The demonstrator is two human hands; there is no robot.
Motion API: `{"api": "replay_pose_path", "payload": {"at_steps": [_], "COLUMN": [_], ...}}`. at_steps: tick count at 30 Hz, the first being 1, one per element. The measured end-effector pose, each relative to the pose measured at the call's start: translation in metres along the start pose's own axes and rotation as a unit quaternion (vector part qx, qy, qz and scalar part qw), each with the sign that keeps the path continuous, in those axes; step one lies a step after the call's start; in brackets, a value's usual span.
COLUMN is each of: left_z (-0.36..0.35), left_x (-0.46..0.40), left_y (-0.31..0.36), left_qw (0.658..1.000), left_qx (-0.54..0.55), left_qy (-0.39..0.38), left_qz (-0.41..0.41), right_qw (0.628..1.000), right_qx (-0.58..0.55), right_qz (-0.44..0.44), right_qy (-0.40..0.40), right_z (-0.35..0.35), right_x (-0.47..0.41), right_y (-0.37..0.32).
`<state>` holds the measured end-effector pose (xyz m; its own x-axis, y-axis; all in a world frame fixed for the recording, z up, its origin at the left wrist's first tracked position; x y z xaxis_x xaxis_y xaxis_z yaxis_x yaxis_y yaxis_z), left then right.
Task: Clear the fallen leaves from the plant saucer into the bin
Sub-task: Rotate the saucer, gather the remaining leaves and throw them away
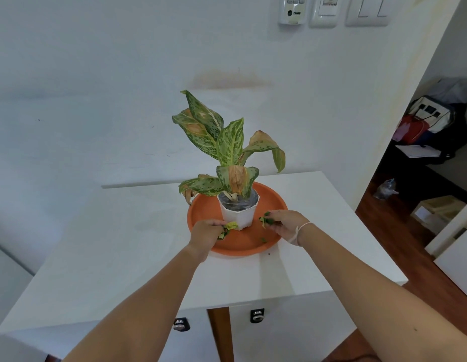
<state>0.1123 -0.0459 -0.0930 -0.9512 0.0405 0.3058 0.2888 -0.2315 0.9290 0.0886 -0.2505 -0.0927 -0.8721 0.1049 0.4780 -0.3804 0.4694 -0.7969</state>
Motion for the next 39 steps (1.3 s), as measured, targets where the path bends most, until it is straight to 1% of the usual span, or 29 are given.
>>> {"api": "replay_pose_path", "payload": {"at_steps": [4,7,11,15,17,21,26,27,28,29,30,31,33,34,36,38,39], "left_z": [-0.002,-0.004,-0.005,-0.004,-0.003,-0.003,-0.004,-0.005,-0.005,-0.005,-0.006,-0.006,-0.008,-0.009,-0.009,-0.009,-0.009], "left_x": [0.004,0.008,0.01,0.012,0.011,0.012,0.013,0.013,0.013,0.013,0.014,0.014,0.015,0.015,0.015,0.015,0.015], "left_y": [-0.004,-0.003,-0.004,-0.007,-0.008,-0.008,-0.009,-0.01,-0.01,-0.01,-0.009,-0.009,-0.008,-0.009,-0.01,-0.01,-0.01], "left_qw": [0.993,0.982,0.971,0.964,0.964,0.964,0.961,0.96,0.96,0.959,0.959,0.959,0.959,0.96,0.96,0.96,0.959], "left_qx": [0.113,0.178,0.224,0.245,0.242,0.24,0.244,0.246,0.248,0.249,0.251,0.252,0.254,0.251,0.248,0.249,0.251], "left_qy": [-0.009,-0.01,-0.004,0.009,0.013,0.009,0.004,0.005,0.005,0.005,0.005,0.003,0.0,-0.001,0.0,0.0,0.001], "left_qz": [0.038,0.058,0.082,0.102,0.107,0.115,0.128,0.13,0.131,0.131,0.131,0.129,0.126,0.127,0.129,0.128,0.128], "right_qw": [0.994,0.986,0.973,0.965,0.973,0.991,0.991,0.991,0.988,0.978,0.955,0.923,0.86,0.825,0.747,0.69,0.667], "right_qx": [-0.109,-0.159,-0.214,-0.251,-0.214,-0.082,0.014,0.052,0.114,0.198,0.293,0.384,0.507,0.562,0.663,0.722,0.744], "right_qz": [-0.03,-0.052,-0.08,-0.078,-0.084,-0.1,-0.132,-0.123,-0.102,-0.071,-0.037,-0.001,0.049,0.058,0.038,0.029,0.024], "right_qy": [-0.008,-0.009,0.014,0.026,0.032,0.029,-0.012,-0.008,0.001,0.01,0.016,0.02,0.018,0.021,0.029,0.031,0.035], "right_z": [-0.003,-0.005,-0.004,-0.004,-0.002,0.001,-0.003,-0.002,0.0,0.002,0.001,-0.003,-0.013,-0.017,-0.02,-0.023,-0.023], "right_x": [0.008,0.011,0.011,0.006,0.005,0.006,0.007,0.008,0.007,0.006,0.007,0.009,0.011,0.011,0.011,0.011,0.016], "right_y": [0.007,0.013,0.021,0.022,0.022,0.02,0.023,0.021,0.017,0.011,0.005,-0.001,-0.008,-0.008,-0.005,-0.001,-0.001]}}
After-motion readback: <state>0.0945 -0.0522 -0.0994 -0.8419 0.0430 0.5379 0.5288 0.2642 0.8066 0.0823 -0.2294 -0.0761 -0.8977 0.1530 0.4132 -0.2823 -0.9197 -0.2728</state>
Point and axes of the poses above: each hand's wrist, its own x-axis away from the middle knuckle, its own z-axis out of the back of the hand, y = z × x, the point moved 9 cm from there along -x, towards the middle knuckle, and after that the axes turned 1 degree about -y, right-handed, at the moved point
